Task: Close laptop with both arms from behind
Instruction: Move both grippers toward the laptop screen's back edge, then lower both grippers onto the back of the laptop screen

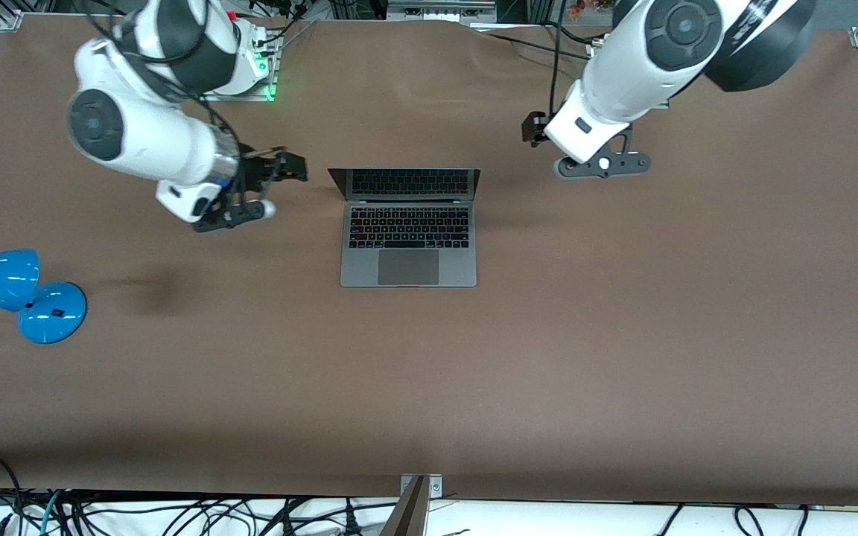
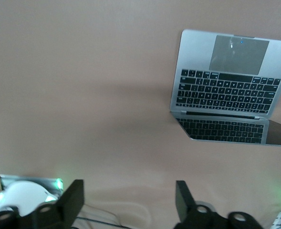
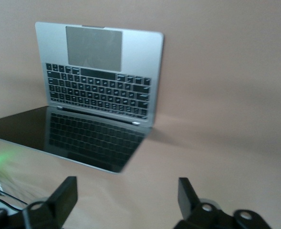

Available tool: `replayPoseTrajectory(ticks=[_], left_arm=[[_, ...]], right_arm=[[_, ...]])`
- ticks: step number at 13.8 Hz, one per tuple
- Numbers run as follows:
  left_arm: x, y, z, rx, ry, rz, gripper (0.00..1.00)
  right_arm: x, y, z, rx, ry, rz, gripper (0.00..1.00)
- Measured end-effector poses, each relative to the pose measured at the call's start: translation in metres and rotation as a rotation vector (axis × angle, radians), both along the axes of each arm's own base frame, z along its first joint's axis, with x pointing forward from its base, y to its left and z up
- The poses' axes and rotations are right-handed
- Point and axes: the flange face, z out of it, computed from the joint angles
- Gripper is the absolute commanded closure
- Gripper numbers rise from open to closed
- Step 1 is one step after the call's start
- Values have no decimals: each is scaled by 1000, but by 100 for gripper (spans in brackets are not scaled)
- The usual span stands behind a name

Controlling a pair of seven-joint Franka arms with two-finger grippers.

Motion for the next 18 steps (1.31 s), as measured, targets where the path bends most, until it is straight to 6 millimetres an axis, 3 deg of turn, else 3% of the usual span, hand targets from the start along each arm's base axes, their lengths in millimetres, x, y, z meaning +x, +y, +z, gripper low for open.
replayPoseTrajectory(ticks=[2, 3, 6, 7, 9, 15, 18], left_arm=[[-16, -32, -17, 34, 47, 41, 97], [-24, -46, -24, 38, 73, 48, 100], [-35, -69, -45, 42, 130, 28, 100], [-38, -76, -54, 46, 148, 13, 100], [-41, -87, -71, 45, 171, -4, 100], [-35, -105, -117, 2, 159, 18, 100], [-31, -109, -131, -12, 157, 32, 100]], right_arm=[[-16, 37, -12, -32, 35, -50, 60], [-21, 47, -18, -47, 55, -69, 66], [-29, 63, -36, -90, 111, -129, 87], [-32, 69, -42, -98, 126, -128, 89], [-39, 77, -53, -111, 153, -116, 92], [-51, 74, -75, -149, 240, -65, 95], [-54, 72, -84, -146, 251, -39, 95]])
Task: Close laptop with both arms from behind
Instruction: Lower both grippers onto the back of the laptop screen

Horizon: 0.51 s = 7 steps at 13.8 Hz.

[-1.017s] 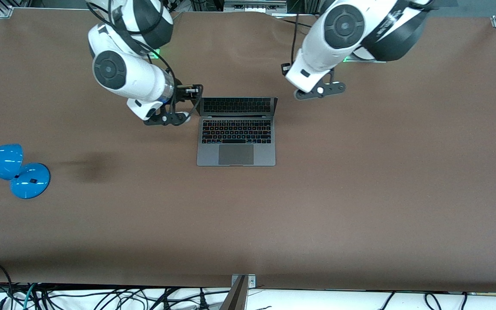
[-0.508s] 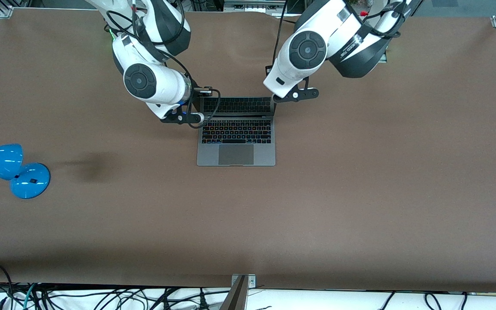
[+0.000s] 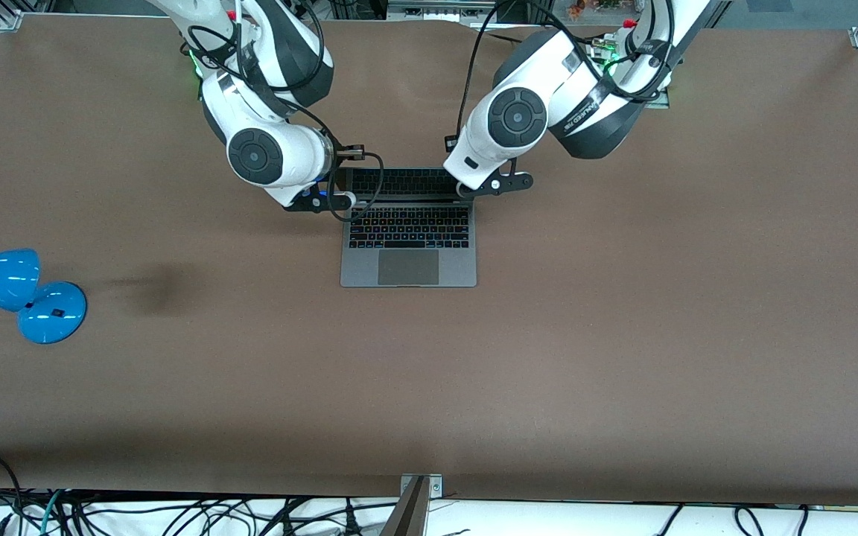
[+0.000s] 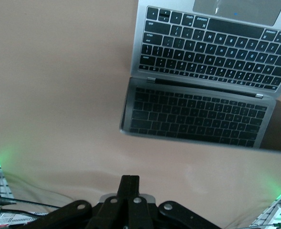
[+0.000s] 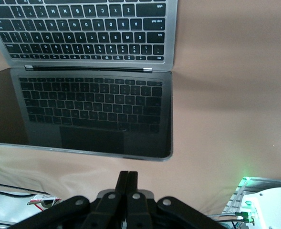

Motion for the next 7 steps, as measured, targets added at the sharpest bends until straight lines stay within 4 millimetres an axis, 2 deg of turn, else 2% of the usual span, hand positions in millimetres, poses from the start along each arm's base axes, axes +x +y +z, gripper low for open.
replayPoseTrajectory(ticks=[7], left_arm=[[16, -3, -30, -30, -17, 38, 100]], right_arm=[[19, -9, -3, 51, -81, 14, 95]])
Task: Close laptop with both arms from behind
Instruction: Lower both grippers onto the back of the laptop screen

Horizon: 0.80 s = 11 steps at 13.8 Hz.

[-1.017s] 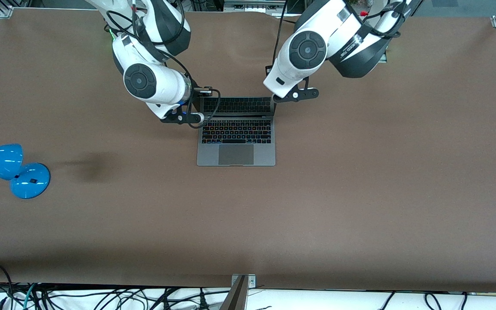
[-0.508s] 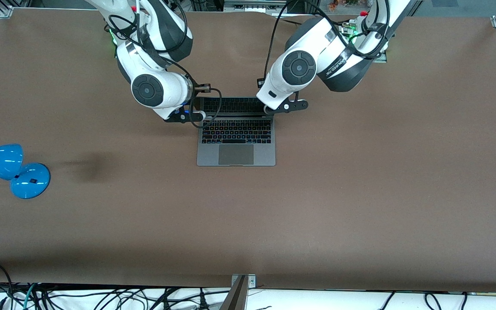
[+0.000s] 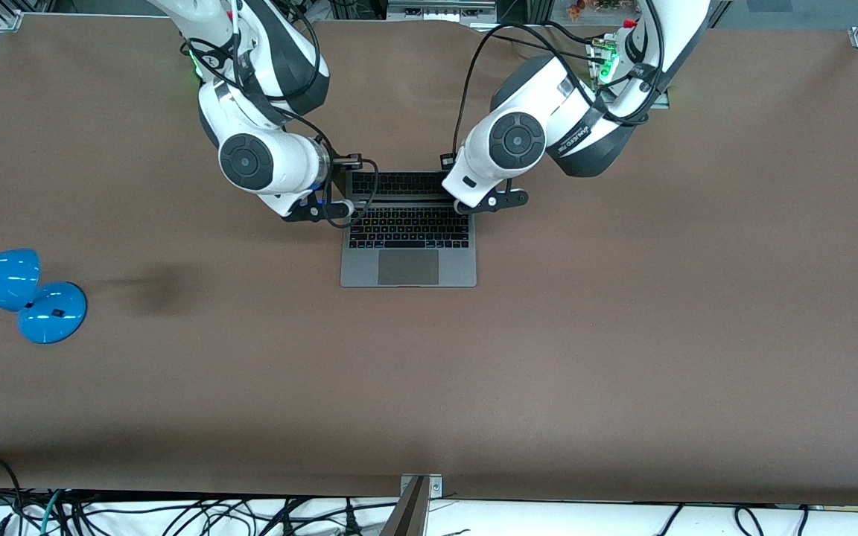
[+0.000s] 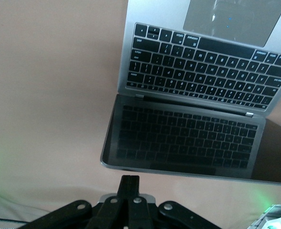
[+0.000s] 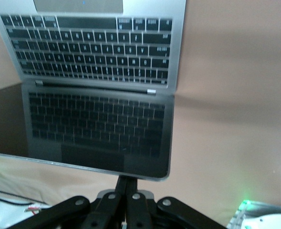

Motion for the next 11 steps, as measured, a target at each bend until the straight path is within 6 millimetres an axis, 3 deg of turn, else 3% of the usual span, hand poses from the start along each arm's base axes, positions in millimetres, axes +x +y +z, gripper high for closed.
replayPoseTrajectory(ticks=[11], left_arm=[[29, 8, -27, -19, -73, 52, 100]], right_arm=[[31, -13, -31, -14, -112, -12, 95]])
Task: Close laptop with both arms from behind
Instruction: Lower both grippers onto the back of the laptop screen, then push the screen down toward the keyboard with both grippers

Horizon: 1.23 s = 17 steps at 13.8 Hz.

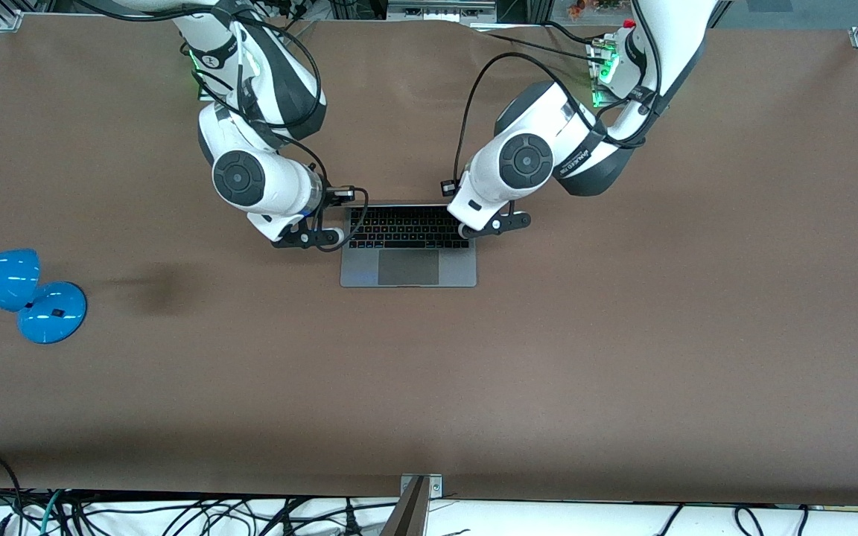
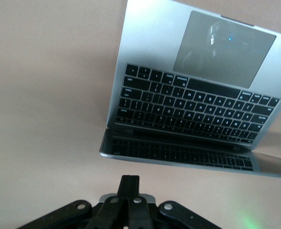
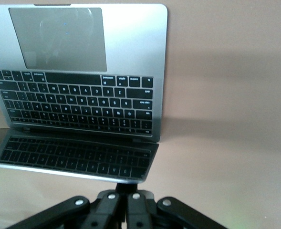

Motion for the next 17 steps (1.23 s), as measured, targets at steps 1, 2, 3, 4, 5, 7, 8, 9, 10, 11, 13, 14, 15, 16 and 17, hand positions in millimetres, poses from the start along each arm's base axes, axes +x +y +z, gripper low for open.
replayPoseTrajectory(ticks=[1, 2, 3, 4, 5, 7, 8, 9, 10, 11, 13, 14, 15, 16, 17], left_arm=[[3, 2, -4, 7, -7, 0, 100], [6, 4, -8, 14, -15, 0, 100], [9, 6, -11, 17, -20, 1, 100], [13, 7, -14, 18, -21, 3, 100], [17, 7, -18, 21, -24, 2, 100], [23, 7, -27, 20, -35, 2, 100], [26, 6, -31, 10, -45, 10, 100], [29, 6, -36, 4, -49, 18, 100], [32, 6, -42, 0, -51, 26, 100], [34, 7, -48, -4, -53, 34, 100], [40, 10, -59, -5, -61, 46, 100], [41, 12, -65, 4, -68, 41, 100], [42, 14, -69, 12, -70, 35, 100], [42, 14, -73, 15, -71, 32, 100], [43, 14, -75, 14, -73, 33, 100]], right_arm=[[3, 0, -1, 3, -3, -2, 95], [6, 0, -1, 6, -5, -5, 95], [10, 1, -2, 10, -6, -7, 95], [14, 2, -3, 15, -8, -10, 95], [18, 1, -4, 17, -8, -15, 95], [28, -2, -9, 21, -8, -27, 95], [32, -2, -12, 23, -7, -31, 95], [37, -3, -14, 26, -7, -35, 95], [42, -3, -16, 30, -8, -39, 95], [47, -3, -18, 34, -10, -43, 95], [57, -3, -24, 43, -13, -46, 95], [61, -4, -26, 48, -15, -44, 95], [66, -5, -29, 52, -18, -45, 95], [72, -7, -31, 56, -22, -47, 95], [77, -8, -32, 59, -24, -50, 95]])
